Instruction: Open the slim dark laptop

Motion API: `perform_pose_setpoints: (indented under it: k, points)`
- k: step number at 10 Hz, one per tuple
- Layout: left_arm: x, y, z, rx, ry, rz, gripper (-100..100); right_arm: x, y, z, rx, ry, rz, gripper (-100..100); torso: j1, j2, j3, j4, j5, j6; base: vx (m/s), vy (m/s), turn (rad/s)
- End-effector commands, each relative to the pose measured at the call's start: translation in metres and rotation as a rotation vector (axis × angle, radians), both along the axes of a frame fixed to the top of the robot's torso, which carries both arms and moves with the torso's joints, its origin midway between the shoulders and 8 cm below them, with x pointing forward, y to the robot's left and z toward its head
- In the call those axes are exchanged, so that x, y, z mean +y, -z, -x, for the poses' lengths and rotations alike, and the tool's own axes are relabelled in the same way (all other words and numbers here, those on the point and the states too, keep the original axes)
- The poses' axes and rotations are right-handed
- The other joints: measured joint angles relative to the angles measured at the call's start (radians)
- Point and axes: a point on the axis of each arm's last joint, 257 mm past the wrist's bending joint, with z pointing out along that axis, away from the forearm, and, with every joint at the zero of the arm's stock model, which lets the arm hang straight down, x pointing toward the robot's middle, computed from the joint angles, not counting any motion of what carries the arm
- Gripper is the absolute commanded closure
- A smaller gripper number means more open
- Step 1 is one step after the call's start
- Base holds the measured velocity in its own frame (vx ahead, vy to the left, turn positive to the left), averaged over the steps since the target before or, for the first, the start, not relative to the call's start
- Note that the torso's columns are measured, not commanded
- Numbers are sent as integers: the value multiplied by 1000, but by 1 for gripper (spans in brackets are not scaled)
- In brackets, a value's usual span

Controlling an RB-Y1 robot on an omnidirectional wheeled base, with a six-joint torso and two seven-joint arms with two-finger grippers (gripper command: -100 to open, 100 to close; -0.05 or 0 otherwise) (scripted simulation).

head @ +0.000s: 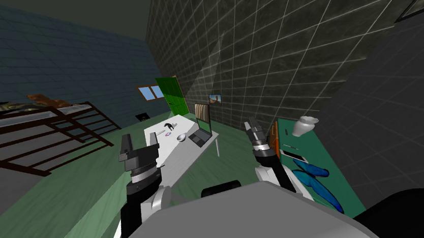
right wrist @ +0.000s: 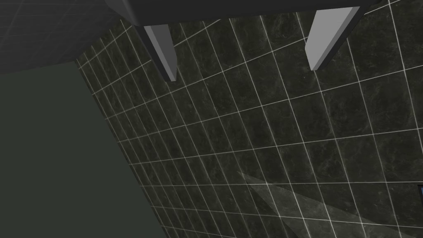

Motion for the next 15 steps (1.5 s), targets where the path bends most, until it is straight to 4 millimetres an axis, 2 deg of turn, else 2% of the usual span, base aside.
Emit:
perform_pose_setpoints:
  k: [1,9,10,12,15]
  points:
    - [0,0,0,0,0,0,0,0,0,0,0,0,0,0,0,40,-82,41,0,0,0,0,0]
    - [0,0,0,0,0,0,0,0,0,0,0,0,0,0,0,618,-1234,617,0,0,0,0,0]
    - [-3,3,-8,26,20,-11,-100,0,0,0,0,0,0,0,0,691,-1382,691,0,0,21,-7,-58]
    - [-5,8,-19,60,42,-13,-100,0,0,0,0,0,0,0,0,733,-1471,734,0,0,33,-11,-66]
    - [-8,16,-40,126,80,-7,-100,0,0,0,0,0,0,0,0,738,-1476,738,0,0,43,-18,-83]
